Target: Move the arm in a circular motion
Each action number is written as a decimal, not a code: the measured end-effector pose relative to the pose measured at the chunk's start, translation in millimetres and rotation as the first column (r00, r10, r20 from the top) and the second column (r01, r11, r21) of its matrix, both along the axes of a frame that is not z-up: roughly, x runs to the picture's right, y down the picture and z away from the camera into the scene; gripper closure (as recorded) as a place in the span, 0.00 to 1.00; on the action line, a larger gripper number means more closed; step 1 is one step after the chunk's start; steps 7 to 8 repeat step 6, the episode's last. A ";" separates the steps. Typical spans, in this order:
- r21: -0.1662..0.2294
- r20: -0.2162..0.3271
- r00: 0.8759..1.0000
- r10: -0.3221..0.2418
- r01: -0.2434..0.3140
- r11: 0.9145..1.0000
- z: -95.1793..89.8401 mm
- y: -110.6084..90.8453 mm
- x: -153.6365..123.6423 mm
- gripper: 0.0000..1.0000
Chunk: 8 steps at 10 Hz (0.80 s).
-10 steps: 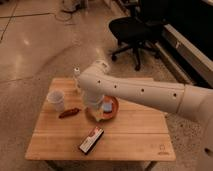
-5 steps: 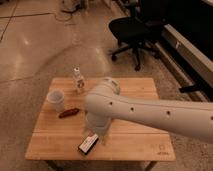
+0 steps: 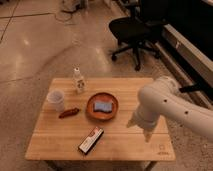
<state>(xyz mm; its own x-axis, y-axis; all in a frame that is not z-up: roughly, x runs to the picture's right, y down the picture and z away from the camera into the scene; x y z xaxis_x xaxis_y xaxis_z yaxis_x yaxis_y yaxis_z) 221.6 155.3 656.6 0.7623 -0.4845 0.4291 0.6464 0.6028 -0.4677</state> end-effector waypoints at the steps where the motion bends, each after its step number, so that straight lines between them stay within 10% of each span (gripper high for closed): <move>1: 0.016 -0.090 0.994 0.055 -0.053 0.998 23.9 -19.5 38.7 0.35; 5: 0.081 -0.218 0.948 0.233 -0.220 0.972 119.9 -104.1 40.0 0.35; 8: 0.082 -0.217 0.941 0.259 -0.246 0.966 133.8 -116.0 25.1 0.35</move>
